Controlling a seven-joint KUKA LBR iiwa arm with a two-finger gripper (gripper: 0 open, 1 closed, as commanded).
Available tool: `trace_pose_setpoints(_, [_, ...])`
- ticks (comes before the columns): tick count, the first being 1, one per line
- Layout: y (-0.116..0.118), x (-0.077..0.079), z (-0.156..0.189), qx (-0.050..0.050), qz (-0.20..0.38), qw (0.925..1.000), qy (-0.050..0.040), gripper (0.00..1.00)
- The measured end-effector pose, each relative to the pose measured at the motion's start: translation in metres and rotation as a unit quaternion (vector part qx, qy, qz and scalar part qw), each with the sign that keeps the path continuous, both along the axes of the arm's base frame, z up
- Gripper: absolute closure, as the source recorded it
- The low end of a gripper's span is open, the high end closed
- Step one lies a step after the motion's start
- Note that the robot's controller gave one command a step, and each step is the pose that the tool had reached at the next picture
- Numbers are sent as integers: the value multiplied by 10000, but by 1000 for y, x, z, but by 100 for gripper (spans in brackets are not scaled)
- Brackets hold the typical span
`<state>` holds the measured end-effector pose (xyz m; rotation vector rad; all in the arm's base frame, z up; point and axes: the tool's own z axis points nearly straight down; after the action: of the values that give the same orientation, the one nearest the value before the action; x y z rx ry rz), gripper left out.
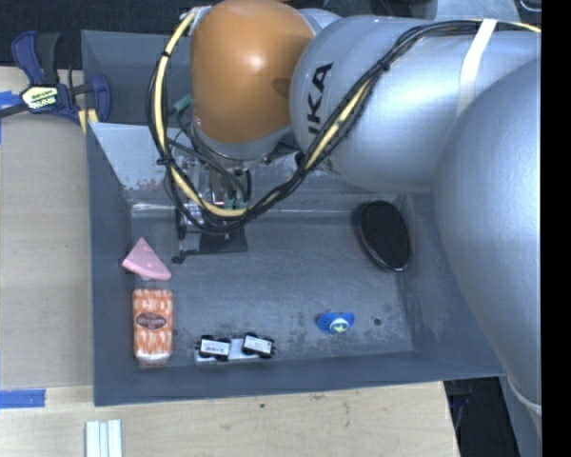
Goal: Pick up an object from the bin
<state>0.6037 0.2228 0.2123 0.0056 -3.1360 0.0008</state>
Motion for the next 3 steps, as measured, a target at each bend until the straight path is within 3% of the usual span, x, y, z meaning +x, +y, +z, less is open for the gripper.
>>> trace_pose_setpoints(1, [-2,2,5,8,-23,10000,-43,0])
trace_pose_setpoints(2, [-72,11,-125,7,148,9999,-34,0])
trace_pose_setpoints(3, [-83,26,-46,24,-674,9977,-110,0])
